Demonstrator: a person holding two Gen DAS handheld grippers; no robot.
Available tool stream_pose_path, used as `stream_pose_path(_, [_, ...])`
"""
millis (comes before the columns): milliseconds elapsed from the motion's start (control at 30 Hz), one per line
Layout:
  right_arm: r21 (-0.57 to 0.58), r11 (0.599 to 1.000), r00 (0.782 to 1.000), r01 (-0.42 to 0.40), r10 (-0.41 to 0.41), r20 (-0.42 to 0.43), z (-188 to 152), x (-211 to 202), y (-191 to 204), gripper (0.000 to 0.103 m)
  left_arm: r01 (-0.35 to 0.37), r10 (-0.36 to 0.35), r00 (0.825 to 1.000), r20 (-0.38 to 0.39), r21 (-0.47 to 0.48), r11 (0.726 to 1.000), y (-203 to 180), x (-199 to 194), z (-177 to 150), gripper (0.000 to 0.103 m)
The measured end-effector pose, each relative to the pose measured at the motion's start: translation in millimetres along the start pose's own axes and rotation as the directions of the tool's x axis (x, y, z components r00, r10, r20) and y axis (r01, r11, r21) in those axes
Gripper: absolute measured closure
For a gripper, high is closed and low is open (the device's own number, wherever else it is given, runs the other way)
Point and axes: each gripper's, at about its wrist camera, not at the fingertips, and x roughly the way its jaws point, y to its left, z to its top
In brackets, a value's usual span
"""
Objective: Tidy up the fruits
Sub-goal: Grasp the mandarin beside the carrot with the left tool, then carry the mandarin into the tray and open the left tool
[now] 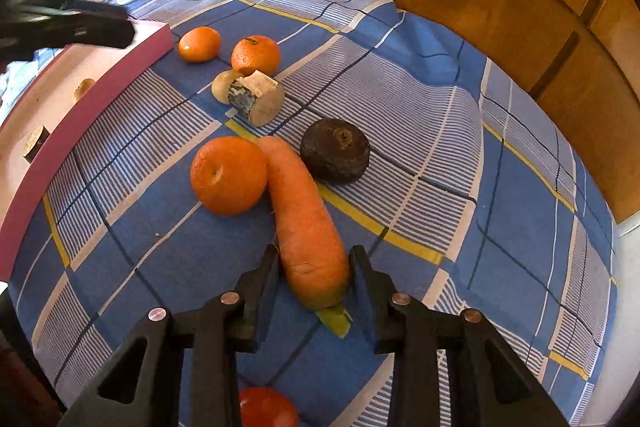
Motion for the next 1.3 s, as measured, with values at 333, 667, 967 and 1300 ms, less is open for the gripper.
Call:
stream_pose_path(333, [0.027, 0.999, 0.999, -0.034, 0.034, 0.006, 2, 3, -6, 0.068, -0.052, 0.064, 0.99, -0.123, 0.094, 0.994, 7, 61, 22, 0.047])
stream_pose_path(667, [0.034, 0.999, 1.0, -0.024, 0.023, 0.019, 0, 3, -5, 0.068, -0.018, 0.018, 0.998, -0.066, -0.003, 1.0, 5, 53, 11, 0.067])
stream_pose_path(967, [0.044, 0.999, 1.0, -0.025, 0.025, 0.001, 1, 4, -5, 0.068, 0.046, -0.038, 0.998, 0.05, -0.174, 0.984, 22, -22, -15, 0.067])
stream_pose_path(1300, [0.044, 0.999, 1.0, 0.015, -0.015, -0.003, 0, 5, -2, 0.068, -0.036, 0.082, 0.993, 0.089, -0.429, 0.903, 85, -76, -83, 0.067])
